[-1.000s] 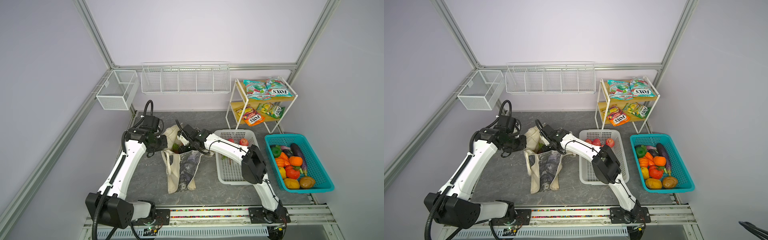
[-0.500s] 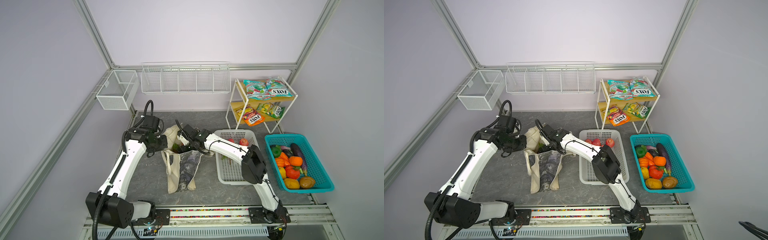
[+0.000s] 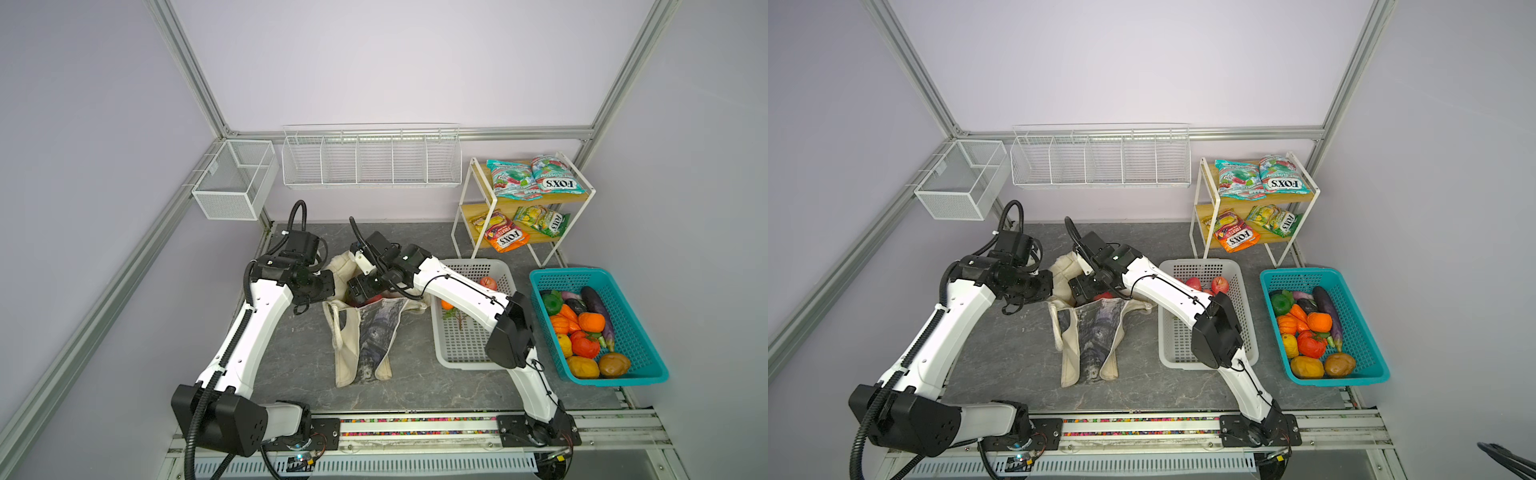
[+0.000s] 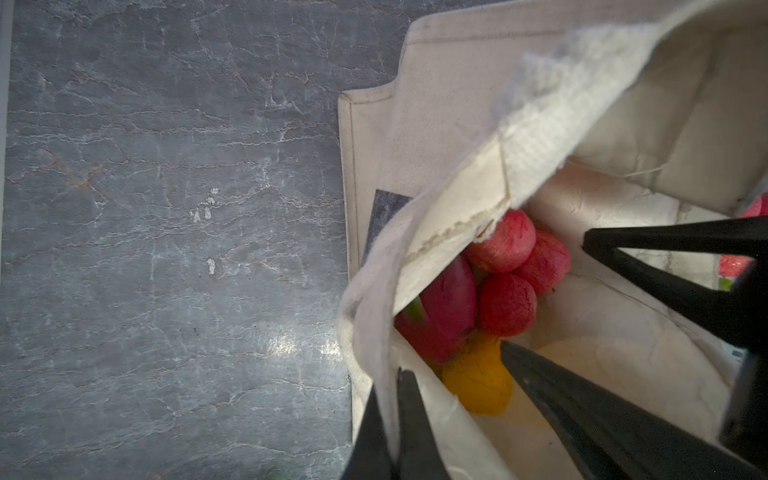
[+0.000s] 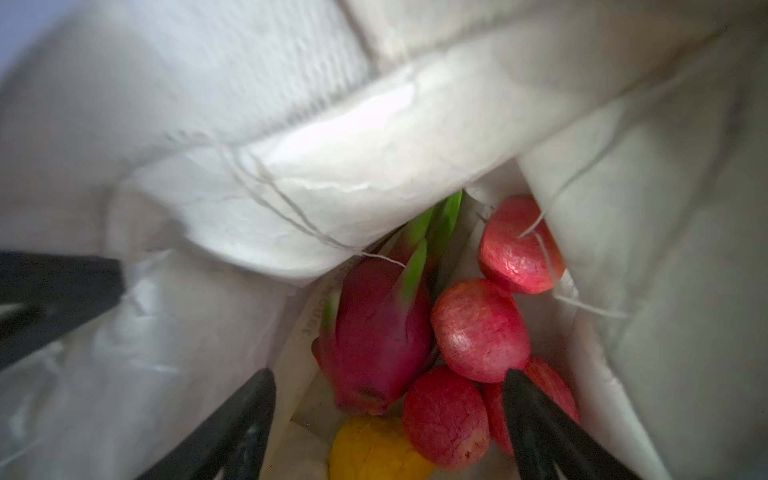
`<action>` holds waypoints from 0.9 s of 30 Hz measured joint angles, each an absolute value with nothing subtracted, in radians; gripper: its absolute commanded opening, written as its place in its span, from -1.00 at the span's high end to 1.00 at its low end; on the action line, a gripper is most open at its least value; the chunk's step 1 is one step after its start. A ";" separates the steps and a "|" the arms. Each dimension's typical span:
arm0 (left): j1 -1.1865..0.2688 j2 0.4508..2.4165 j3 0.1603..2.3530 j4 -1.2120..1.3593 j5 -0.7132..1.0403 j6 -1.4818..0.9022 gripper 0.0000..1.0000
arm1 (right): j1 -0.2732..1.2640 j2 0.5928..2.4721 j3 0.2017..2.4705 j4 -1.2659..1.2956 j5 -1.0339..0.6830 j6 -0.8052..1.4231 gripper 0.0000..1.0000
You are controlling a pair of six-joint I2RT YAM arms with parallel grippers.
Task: Place the food into the grocery bag and tie it
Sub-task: 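Raise the right gripper out of the bag and move it over the white basket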
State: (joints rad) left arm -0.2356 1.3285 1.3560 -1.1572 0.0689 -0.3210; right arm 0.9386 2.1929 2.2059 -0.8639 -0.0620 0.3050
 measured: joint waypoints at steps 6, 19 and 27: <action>-0.236 1.322 1.356 -1.157 0.069 -0.321 1.00 | 0.938 2.143 2.337 -0.912 -0.015 0.287 -0.75; -0.236 1.320 1.356 -1.157 0.069 -0.321 1.00 | 0.817 1.886 2.302 -0.944 0.084 0.325 -0.75; -0.236 1.320 1.356 -1.157 0.069 -0.317 1.00 | 0.648 1.619 1.845 -0.844 0.162 0.474 -0.75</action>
State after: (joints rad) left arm -0.2356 1.3205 1.3560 -1.1572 0.0692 -0.3172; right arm 0.6483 1.6192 1.8446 -0.8436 0.1616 0.4744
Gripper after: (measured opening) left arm 0.047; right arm 0.878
